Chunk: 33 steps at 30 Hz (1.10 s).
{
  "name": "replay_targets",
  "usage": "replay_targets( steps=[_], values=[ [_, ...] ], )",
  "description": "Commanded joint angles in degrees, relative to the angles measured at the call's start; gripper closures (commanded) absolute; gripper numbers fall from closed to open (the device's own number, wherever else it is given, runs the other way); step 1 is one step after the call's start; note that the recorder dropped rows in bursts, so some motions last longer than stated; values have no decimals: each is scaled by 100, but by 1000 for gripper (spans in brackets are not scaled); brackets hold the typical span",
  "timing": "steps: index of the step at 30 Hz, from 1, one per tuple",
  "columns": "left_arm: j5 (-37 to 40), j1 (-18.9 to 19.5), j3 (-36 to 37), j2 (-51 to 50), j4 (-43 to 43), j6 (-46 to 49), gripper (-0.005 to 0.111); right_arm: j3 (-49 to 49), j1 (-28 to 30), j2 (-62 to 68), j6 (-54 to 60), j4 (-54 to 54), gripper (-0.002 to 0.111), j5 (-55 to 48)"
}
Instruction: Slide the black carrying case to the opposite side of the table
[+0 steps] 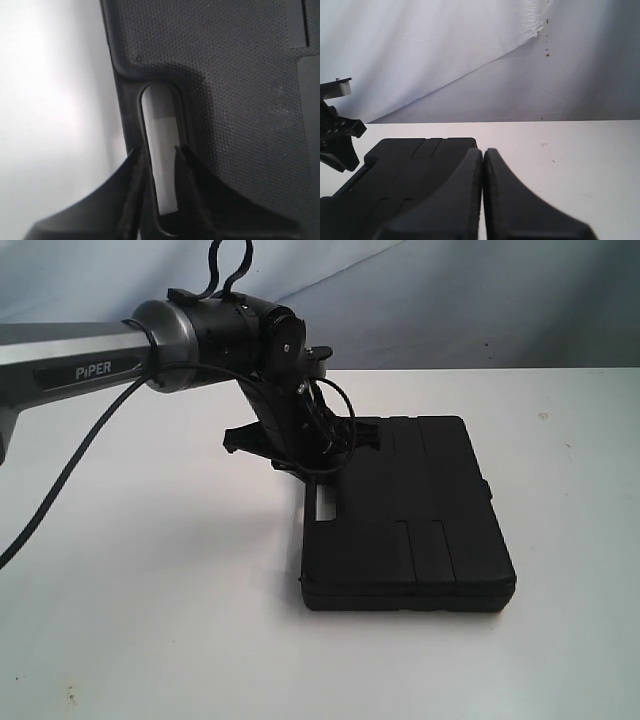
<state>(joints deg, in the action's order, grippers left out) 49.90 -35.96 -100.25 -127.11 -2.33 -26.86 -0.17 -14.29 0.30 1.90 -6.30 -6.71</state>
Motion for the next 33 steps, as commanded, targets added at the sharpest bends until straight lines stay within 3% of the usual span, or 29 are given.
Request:
replay_targets(
  steps=[1, 27, 31, 33],
  values=[
    [-25, 0, -33, 18, 29, 45, 74, 17, 49, -30, 48, -48, 108, 1],
    [-192, 0, -33, -512, 155, 12, 74, 17, 49, -30, 48, -48, 108, 1],
    [-229, 0, -33, -523, 155, 12, 82, 17, 49, -30, 48, -48, 108, 1],
    [-217, 0, -33, -523, 155, 12, 99, 17, 49, -30, 48, -48, 108, 1]
  ],
)
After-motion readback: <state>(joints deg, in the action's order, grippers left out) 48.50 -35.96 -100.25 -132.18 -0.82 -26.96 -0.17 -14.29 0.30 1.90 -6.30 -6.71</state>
